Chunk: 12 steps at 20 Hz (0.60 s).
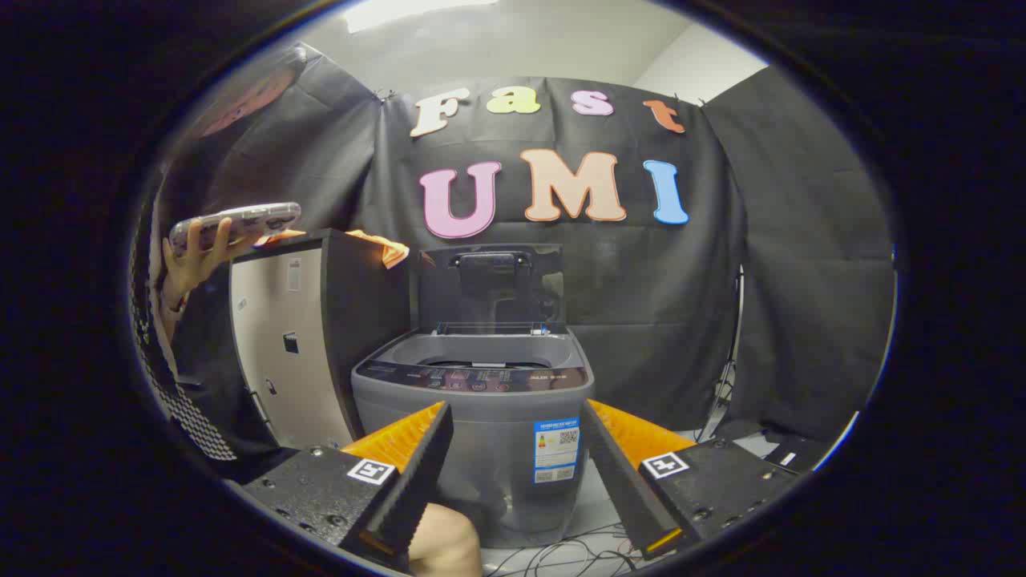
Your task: Put the clothes into the washing machine and then close the washing machine lid.
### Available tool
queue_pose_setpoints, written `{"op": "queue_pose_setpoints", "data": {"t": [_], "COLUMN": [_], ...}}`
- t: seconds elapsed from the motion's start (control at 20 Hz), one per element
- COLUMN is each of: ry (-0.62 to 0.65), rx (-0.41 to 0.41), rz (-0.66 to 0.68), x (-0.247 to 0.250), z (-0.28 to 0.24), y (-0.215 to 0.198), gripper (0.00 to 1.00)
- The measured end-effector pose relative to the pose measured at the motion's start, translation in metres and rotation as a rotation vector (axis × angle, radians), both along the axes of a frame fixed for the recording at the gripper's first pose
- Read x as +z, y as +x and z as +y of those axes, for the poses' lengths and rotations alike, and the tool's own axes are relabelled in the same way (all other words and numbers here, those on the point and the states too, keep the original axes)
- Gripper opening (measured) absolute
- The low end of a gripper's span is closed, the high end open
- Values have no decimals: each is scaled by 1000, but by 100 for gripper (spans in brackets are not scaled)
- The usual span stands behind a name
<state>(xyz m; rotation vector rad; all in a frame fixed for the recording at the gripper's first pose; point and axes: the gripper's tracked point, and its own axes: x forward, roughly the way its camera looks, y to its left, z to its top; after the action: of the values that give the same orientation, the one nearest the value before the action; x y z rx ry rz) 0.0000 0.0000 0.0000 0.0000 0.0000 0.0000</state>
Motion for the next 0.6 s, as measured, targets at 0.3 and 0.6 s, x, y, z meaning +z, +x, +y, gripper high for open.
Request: {"op": "queue_pose_setpoints", "data": {"t": [0.3, 0.6], "ry": [4, 6], "rx": [4, 3], "rz": [-1, -1], "x": [0, 0], "z": [1, 0], "y": [0, 0], "gripper": [96, 96]}}
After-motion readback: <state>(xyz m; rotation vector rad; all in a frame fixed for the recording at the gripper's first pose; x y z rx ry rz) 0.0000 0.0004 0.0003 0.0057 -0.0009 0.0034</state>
